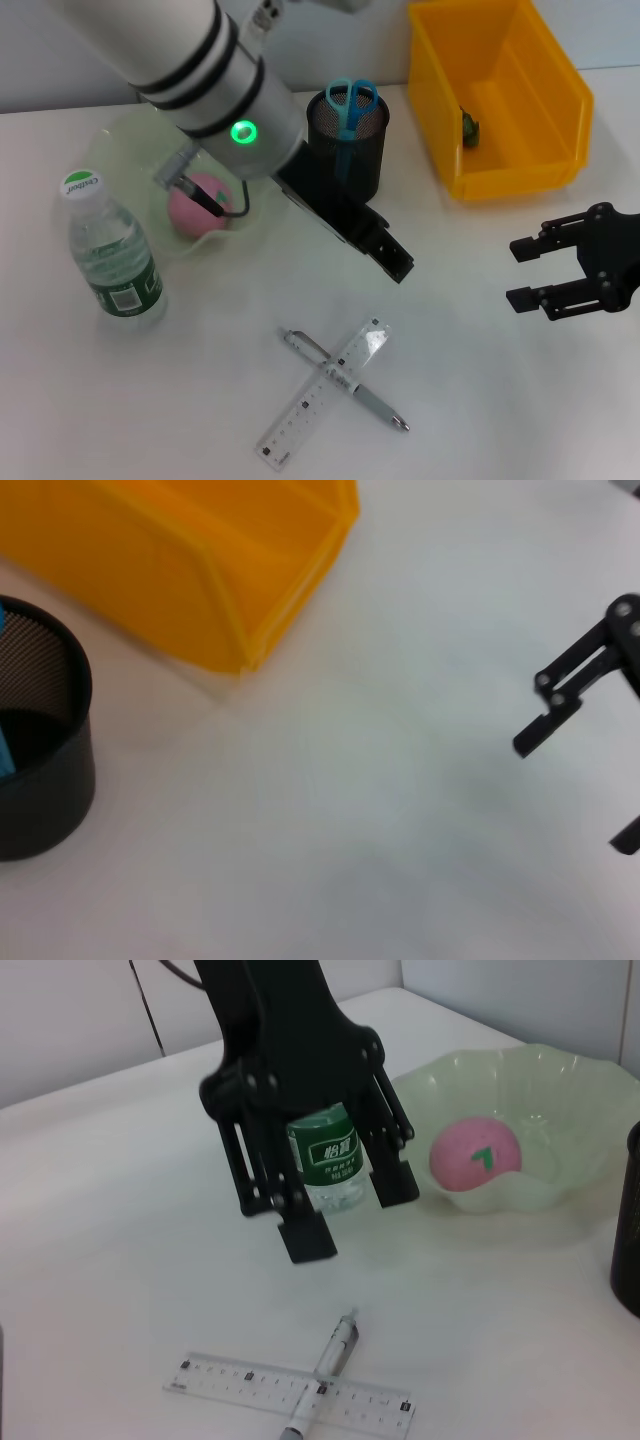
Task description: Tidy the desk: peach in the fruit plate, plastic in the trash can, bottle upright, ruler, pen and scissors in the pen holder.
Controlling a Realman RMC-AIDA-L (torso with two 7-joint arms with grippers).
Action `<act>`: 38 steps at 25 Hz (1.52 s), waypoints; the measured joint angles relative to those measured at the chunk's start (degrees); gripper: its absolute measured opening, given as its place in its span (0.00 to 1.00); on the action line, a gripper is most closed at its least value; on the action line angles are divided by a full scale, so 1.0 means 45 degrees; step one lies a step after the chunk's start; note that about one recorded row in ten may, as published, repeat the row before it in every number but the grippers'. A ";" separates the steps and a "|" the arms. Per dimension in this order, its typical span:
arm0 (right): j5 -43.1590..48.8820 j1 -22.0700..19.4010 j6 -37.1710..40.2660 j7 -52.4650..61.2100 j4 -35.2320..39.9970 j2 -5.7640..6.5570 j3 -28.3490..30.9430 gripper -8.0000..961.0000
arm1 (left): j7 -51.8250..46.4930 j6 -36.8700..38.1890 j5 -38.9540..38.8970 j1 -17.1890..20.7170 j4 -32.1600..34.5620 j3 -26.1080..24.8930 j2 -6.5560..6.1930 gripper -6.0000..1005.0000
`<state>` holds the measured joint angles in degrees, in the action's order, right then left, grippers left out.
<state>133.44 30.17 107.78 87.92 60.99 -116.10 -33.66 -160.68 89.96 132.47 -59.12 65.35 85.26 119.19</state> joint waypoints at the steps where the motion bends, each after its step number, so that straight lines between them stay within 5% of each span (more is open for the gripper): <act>1: 0.0010 0.0000 -0.0005 -0.0004 0.0000 0.0001 0.0000 0.69 | -0.0132 -0.0238 0.0016 -0.0032 -0.0075 0.0369 -0.0002 0.81; 9: 0.0310 -0.0004 -0.0009 -0.0008 -0.0020 0.0001 -0.0029 0.69 | -0.0825 -0.1161 0.0326 -0.0206 -0.0413 0.2034 -0.0003 0.81; 38: 0.0909 0.0147 -0.0281 0.0080 -0.0061 0.0059 -0.0156 0.69 | -0.0916 -0.3044 -0.1058 -0.0380 -0.1934 0.3831 -0.0003 0.80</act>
<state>137.53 30.83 106.52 88.28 60.72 -115.83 -34.36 -164.80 76.26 127.71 -60.83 56.65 102.50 119.18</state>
